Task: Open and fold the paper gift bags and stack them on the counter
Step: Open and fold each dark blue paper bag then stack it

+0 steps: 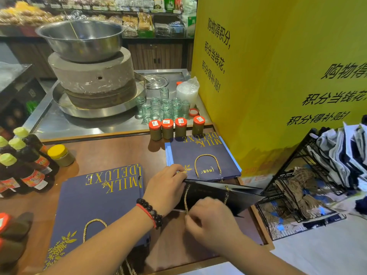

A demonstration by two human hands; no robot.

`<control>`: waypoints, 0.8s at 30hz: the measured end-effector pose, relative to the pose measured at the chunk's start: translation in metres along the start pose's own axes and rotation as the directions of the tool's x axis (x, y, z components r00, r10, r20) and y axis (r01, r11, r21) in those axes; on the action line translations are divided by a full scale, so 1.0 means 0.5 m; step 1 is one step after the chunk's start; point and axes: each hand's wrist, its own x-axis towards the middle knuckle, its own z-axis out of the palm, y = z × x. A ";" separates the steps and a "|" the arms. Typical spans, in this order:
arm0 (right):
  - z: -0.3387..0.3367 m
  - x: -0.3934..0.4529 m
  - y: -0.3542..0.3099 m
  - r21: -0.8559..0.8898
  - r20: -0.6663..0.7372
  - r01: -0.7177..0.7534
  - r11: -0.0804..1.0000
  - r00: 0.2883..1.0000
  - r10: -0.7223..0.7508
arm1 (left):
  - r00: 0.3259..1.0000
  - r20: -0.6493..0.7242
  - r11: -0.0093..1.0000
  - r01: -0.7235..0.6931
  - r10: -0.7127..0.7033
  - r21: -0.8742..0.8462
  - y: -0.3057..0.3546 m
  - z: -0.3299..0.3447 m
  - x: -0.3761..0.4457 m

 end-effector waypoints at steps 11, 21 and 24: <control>-0.136 0.141 0.178 -0.136 0.418 -0.561 0.817 0.715 0.560 | 0.998 0.024 0.998 0.055 -0.056 0.019 0.010 0.000 -0.006; -0.140 0.127 0.181 0.855 0.256 -0.435 0.284 0.828 0.498 | 0.997 0.015 0.997 0.076 -0.077 0.023 0.012 0.002 -0.007; -0.162 0.117 0.200 0.977 0.214 -0.174 -0.126 0.748 0.628 | 0.998 0.008 0.998 0.066 -0.067 0.020 0.014 0.003 -0.012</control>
